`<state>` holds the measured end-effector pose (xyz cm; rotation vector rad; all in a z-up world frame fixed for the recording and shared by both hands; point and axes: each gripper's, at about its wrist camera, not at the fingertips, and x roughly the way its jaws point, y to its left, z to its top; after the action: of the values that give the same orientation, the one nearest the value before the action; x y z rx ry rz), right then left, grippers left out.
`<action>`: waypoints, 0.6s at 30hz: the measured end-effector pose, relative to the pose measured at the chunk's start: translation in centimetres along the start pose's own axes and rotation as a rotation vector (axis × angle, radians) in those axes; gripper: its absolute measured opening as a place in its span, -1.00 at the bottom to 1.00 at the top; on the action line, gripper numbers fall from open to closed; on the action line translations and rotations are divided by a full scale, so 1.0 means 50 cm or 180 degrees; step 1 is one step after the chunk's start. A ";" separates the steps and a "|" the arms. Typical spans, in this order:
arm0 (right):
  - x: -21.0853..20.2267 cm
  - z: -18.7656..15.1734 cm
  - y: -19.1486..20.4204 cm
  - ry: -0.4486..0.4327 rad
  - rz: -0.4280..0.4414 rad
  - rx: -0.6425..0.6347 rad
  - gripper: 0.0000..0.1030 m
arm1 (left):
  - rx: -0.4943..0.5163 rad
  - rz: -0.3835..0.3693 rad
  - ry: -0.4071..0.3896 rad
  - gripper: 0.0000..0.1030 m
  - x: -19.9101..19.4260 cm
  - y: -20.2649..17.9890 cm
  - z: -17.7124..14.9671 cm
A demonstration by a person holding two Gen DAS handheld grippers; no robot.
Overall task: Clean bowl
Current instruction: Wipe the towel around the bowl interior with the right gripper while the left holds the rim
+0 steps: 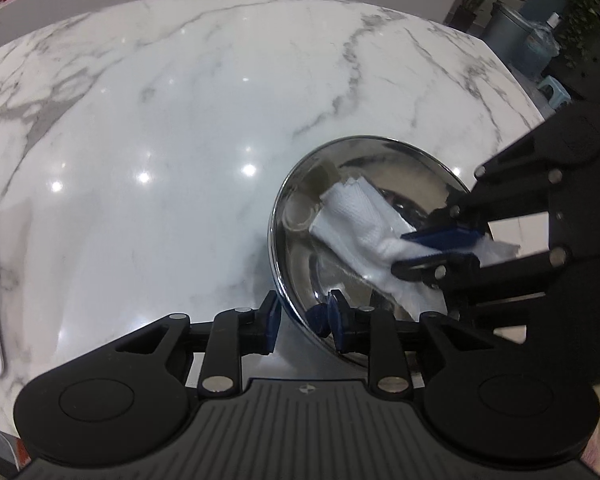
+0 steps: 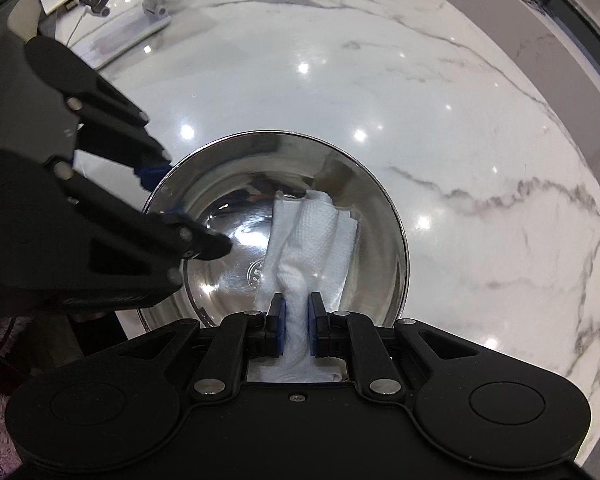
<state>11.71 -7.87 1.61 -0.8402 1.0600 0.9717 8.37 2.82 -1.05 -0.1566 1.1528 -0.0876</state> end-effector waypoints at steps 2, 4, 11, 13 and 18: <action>-0.002 -0.001 -0.002 -0.0005 0.0009 0.0032 -0.82 | 0.0020 0.0026 -0.0012 -0.63 0.001 0.000 0.004; -0.004 -0.003 -0.006 -0.0013 0.0049 0.0089 -0.82 | 0.0032 0.0050 -0.0028 -0.64 0.002 0.000 0.008; -0.004 -0.015 -0.040 -0.0152 0.0799 0.0608 -0.81 | 0.0109 0.0191 -0.0101 -0.71 0.005 0.001 0.031; -0.003 -0.017 -0.041 -0.0193 0.0968 0.0676 -0.81 | 0.0128 0.0211 -0.0104 -0.71 0.006 0.000 0.035; -0.009 -0.008 -0.032 -0.0121 0.0867 0.0549 -0.82 | 0.0165 0.0211 -0.0107 -0.70 0.008 -0.001 0.036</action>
<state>13.01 -8.89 2.08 -0.5427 1.2276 1.1006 10.20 2.86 -0.68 -0.0736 1.1200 -0.0558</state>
